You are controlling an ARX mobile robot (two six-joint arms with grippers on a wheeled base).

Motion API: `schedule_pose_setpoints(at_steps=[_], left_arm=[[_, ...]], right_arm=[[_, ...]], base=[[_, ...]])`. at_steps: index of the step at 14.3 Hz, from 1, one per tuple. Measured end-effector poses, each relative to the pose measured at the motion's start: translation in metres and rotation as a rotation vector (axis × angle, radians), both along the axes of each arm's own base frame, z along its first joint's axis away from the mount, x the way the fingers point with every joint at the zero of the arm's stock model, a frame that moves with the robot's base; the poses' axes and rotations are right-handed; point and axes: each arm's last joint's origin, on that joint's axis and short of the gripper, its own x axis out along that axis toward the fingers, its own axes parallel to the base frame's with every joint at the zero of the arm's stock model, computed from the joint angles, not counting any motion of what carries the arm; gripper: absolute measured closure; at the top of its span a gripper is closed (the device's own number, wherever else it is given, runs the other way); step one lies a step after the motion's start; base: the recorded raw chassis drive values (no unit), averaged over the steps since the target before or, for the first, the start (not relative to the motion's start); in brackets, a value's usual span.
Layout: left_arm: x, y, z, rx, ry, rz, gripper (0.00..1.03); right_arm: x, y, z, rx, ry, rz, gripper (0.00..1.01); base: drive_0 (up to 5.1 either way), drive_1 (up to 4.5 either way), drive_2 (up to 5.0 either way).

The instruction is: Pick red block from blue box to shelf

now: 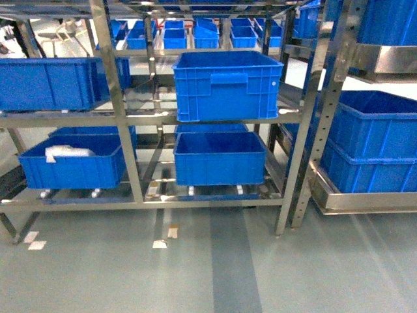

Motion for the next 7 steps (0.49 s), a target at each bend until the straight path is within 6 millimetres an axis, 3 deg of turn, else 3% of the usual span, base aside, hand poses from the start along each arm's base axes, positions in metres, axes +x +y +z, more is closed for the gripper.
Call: schedule_pose_setpoints(at_steps=[7], left_arm=[[0.0,0.0,0.0001,0.0,-0.002,0.0,0.05]], right_arm=[[0.0,0.0,0.0001,0.0,-0.002,0.0,0.72]], base=[[-2.1,4.91,-2.6]])
